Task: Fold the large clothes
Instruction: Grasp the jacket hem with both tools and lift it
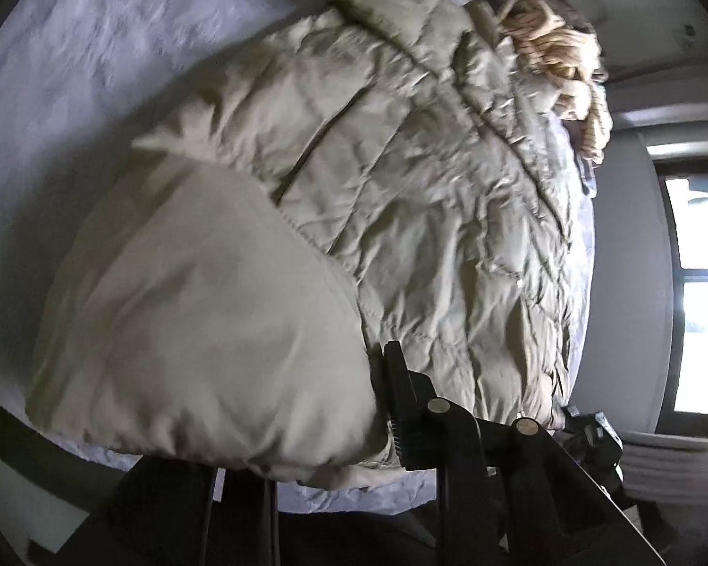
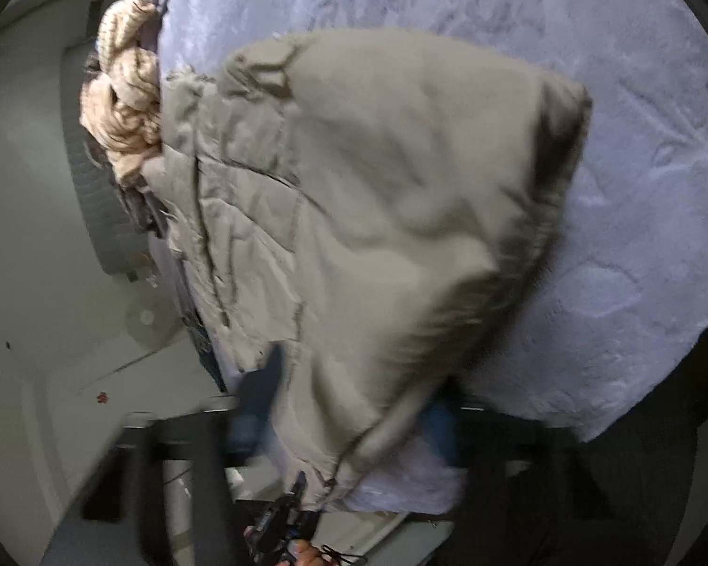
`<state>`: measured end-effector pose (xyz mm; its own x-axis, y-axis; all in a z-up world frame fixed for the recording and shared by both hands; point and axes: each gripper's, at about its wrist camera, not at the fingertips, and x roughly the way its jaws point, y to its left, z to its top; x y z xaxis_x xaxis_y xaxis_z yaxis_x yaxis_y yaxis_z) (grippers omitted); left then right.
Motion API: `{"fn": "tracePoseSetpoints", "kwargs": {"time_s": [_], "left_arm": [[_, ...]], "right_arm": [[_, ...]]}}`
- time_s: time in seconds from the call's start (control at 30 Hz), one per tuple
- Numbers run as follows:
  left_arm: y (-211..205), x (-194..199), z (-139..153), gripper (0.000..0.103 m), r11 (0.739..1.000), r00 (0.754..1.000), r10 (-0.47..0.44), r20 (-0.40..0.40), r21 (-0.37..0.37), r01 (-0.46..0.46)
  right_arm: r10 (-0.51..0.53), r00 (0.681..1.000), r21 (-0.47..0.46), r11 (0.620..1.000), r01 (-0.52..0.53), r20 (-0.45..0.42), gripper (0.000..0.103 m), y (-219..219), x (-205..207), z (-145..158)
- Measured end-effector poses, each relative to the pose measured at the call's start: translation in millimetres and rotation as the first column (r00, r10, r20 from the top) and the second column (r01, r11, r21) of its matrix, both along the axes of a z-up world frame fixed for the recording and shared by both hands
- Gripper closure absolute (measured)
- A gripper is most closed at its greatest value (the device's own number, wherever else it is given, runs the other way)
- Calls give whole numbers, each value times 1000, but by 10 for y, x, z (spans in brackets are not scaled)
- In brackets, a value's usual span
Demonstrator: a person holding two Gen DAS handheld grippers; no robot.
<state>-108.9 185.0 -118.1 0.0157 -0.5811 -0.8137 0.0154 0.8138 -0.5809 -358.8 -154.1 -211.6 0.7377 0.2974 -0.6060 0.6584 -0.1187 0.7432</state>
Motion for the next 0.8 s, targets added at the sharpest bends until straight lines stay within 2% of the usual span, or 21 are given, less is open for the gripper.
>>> {"fn": "tracePoseSetpoints", "kwargs": {"time_s": [0.03, 0.13, 0.4, 0.6, 0.8], "left_arm": [[-1, 8, 36, 86, 1000, 1000, -5, 14, 0, 5], [39, 29, 121, 86, 1000, 999, -10, 41, -6, 11], [13, 101, 471, 86, 997, 984, -71, 163, 17, 69], [-67, 242, 705, 86, 999, 975, -53, 215, 10, 52], [-207, 479, 1019, 86, 999, 955, -49, 293, 17, 46]], "right_arm": [[16, 999, -14, 1000, -17, -28, 85, 10, 15, 10], [46, 998, -79, 996, -48, -36, 92, 18, 46, 113], [168, 980, -268, 944, -191, -105, 94, 5, 264, 516], [235, 964, -324, 908, -264, -124, 95, -70, 437, 716], [287, 952, -407, 860, -307, -109, 95, -187, 715, 1088]]}}
